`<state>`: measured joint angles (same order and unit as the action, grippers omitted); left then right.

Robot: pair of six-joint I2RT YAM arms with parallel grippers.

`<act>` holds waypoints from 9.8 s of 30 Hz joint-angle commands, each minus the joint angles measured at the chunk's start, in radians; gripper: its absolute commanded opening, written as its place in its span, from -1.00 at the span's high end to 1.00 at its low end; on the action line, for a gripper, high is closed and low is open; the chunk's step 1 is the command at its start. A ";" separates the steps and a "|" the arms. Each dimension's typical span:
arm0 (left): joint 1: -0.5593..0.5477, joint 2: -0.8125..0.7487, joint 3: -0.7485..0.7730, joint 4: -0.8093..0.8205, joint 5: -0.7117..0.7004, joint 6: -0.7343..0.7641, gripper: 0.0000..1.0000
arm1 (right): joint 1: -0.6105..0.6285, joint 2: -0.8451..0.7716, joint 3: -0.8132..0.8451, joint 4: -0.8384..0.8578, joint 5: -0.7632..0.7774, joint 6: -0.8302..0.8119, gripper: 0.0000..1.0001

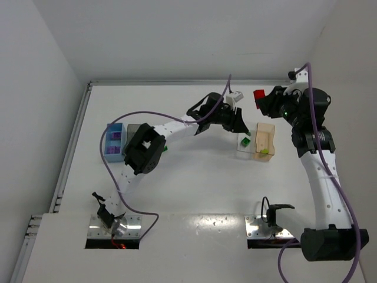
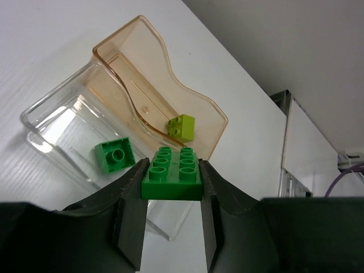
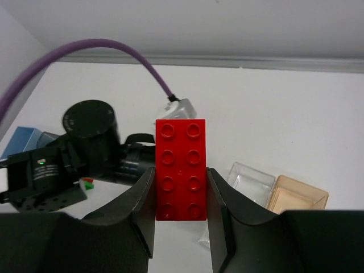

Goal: Sort the legos into containers by color

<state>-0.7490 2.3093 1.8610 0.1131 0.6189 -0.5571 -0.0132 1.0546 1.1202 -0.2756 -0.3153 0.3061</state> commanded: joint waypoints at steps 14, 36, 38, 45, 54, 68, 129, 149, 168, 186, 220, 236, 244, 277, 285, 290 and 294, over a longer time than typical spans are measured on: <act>-0.061 0.117 0.122 -0.032 -0.137 -0.007 0.67 | -0.054 0.024 -0.040 0.029 -0.159 0.068 0.99; 0.011 -0.308 0.006 -0.104 -0.231 0.121 -0.67 | -0.093 -0.001 -0.031 0.108 -0.133 0.080 0.99; 0.055 -0.401 -0.049 -0.125 -0.270 0.132 -0.67 | -0.093 0.024 -0.022 0.133 -0.157 0.114 0.99; 0.397 -0.757 -0.301 -0.257 -0.439 0.097 -0.99 | 0.039 0.229 0.006 0.235 -0.268 0.180 0.99; 0.985 -0.967 -0.503 -0.423 -0.029 0.138 -0.99 | 0.436 0.528 0.208 0.234 -0.268 0.012 0.99; 1.358 -1.191 -0.616 -0.547 0.099 0.289 -0.99 | 0.768 1.150 0.750 0.233 -0.062 0.025 0.99; 0.626 -0.860 -0.612 -1.067 -0.232 1.173 -0.86 | 0.369 0.453 0.092 0.000 -0.001 -0.361 -0.29; 0.531 -0.769 -0.638 -1.193 -0.243 1.804 -0.89 | 0.332 0.444 0.053 -0.001 -0.030 -0.343 -0.29; 0.511 -0.576 -0.660 -1.093 -0.191 1.801 -0.89 | 0.314 0.444 0.026 0.009 -0.030 -0.343 -0.34; 0.511 -0.522 -0.709 -0.980 -0.266 1.760 -0.80 | 0.305 0.453 0.016 0.009 -0.039 -0.343 -0.36; 0.682 -0.900 -0.772 -0.905 0.799 1.502 0.30 | 0.298 0.453 -0.249 0.700 -0.761 0.467 -0.48; 0.662 -0.763 -0.594 -1.411 0.999 1.979 0.35 | 0.469 0.620 -0.140 0.884 -0.780 0.732 -0.42; 0.662 -0.743 -0.519 -1.411 0.999 1.968 0.35 | 0.575 0.694 -0.097 0.995 -0.728 0.878 -0.37; 0.738 -0.781 -0.528 -1.411 0.999 1.999 0.35 | 0.602 0.708 -0.103 1.046 -0.748 0.880 0.97; 0.786 -0.791 -0.517 -1.411 0.999 1.999 0.35 | 0.547 0.665 -0.149 1.011 -0.748 0.841 1.00; 0.777 -0.810 -0.539 -1.411 0.999 1.999 0.35 | 0.547 0.665 -0.079 0.888 -0.700 0.829 0.02; 0.777 -0.811 -0.530 -1.411 0.999 1.999 0.35 | 0.559 0.715 -0.048 0.981 -0.673 0.932 -0.26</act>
<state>0.0326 1.5333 1.3190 -1.3186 1.4277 1.3876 0.5346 1.7596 1.0103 0.6342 -1.0210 1.1893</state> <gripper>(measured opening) 0.676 0.618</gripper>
